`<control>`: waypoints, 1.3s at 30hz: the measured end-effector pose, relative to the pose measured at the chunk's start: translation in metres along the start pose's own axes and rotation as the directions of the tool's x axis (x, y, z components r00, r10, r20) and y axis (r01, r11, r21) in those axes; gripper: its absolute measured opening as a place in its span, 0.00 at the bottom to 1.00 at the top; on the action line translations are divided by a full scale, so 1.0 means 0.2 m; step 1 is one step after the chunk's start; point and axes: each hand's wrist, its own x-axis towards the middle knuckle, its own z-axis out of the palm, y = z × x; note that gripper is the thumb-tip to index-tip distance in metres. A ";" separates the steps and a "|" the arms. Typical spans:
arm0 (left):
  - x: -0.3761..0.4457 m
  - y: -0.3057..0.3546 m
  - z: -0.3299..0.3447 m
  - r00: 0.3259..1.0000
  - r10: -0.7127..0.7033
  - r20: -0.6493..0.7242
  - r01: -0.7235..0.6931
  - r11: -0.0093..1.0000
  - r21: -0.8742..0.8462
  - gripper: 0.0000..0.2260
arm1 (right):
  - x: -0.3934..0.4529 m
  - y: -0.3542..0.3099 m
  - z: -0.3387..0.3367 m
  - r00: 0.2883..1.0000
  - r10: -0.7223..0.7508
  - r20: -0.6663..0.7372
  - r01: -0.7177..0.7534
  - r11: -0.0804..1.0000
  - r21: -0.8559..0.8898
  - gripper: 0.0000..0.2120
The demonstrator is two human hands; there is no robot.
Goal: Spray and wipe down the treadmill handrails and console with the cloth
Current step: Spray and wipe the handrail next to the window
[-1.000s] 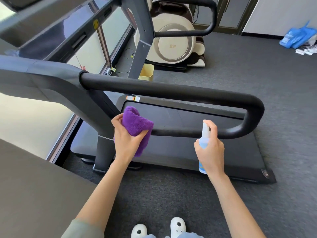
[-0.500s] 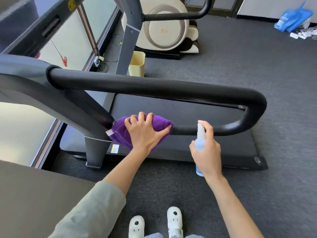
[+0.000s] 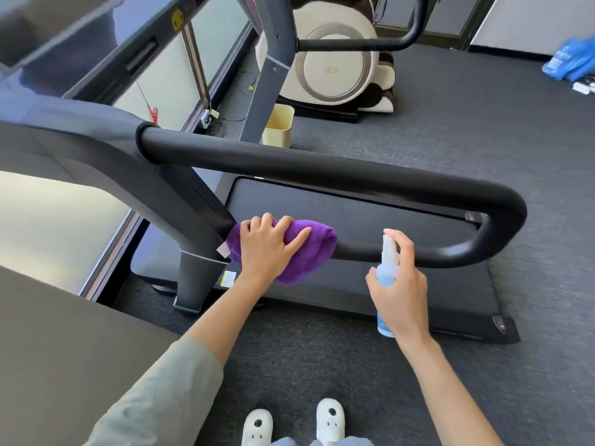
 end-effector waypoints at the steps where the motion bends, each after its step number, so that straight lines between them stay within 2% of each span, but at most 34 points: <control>1: 0.00 -0.04 0.01 0.999 -0.005 -0.031 0.005 1.000 -0.008 0.26 | 0.00 0.00 0.00 1.000 -0.002 -0.006 0.002 1.000 0.002 0.31; 3: 0.00 -0.07 0.03 0.996 -0.002 -0.089 0.001 1.000 -0.018 0.26 | -0.01 0.00 -0.01 1.000 -0.003 -0.021 0.003 1.000 0.008 0.31; 6: -0.01 0.05 0.05 0.988 -0.075 -0.132 0.070 0.997 -0.042 0.24 | -0.02 0.03 -0.01 0.999 0.011 -0.041 -0.010 1.000 0.026 0.32; 9: 0.02 0.31 0.06 0.992 -0.104 -0.067 0.099 0.993 -0.069 0.27 | -0.03 0.06 -0.01 0.999 0.017 -0.048 -0.015 0.999 0.049 0.32; 13: 0.07 0.64 0.04 0.999 -0.016 0.036 0.021 0.992 -0.125 0.28 | -0.04 0.08 -0.04 0.999 -0.021 -0.030 0.022 0.999 0.048 0.32; 15: 0.08 0.62 0.05 0.999 0.018 0.042 -0.012 0.991 -0.134 0.27 | -0.04 0.08 -0.06 0.999 -0.037 -0.031 0.039 0.998 0.043 0.32; 18: 0.06 0.47 0.05 0.998 0.063 -0.019 -0.065 0.991 -0.120 0.25 | -0.01 0.08 -0.08 0.999 -0.009 -0.048 0.011 0.999 0.051 0.32; 22: 0.05 0.19 0.05 0.997 -0.013 -0.070 0.008 0.998 -0.068 0.24 | -0.01 0.05 -0.05 1.000 0.014 -0.025 -0.012 0.998 0.058 0.32; 26: 0.04 -0.06 0.04 0.995 -0.063 -0.082 0.054 0.993 -0.103 0.27 | 0.01 0.02 -0.01 1.000 0.020 -0.015 -0.019 0.997 0.069 0.32; 34: 0.03 0.10 0.07 0.988 -0.105 -0.115 0.095 0.992 -0.085 0.25 | -0.01 0.11 -0.09 0.998 0.041 -0.051 -0.036 0.994 0.102 0.32; 39: 0.04 0.46 0.07 0.995 -0.046 -0.085 0.037 0.995 -0.096 0.24 | -0.03 0.20 -0.19 0.995 0.066 -0.076 -0.060 0.995 0.085 0.31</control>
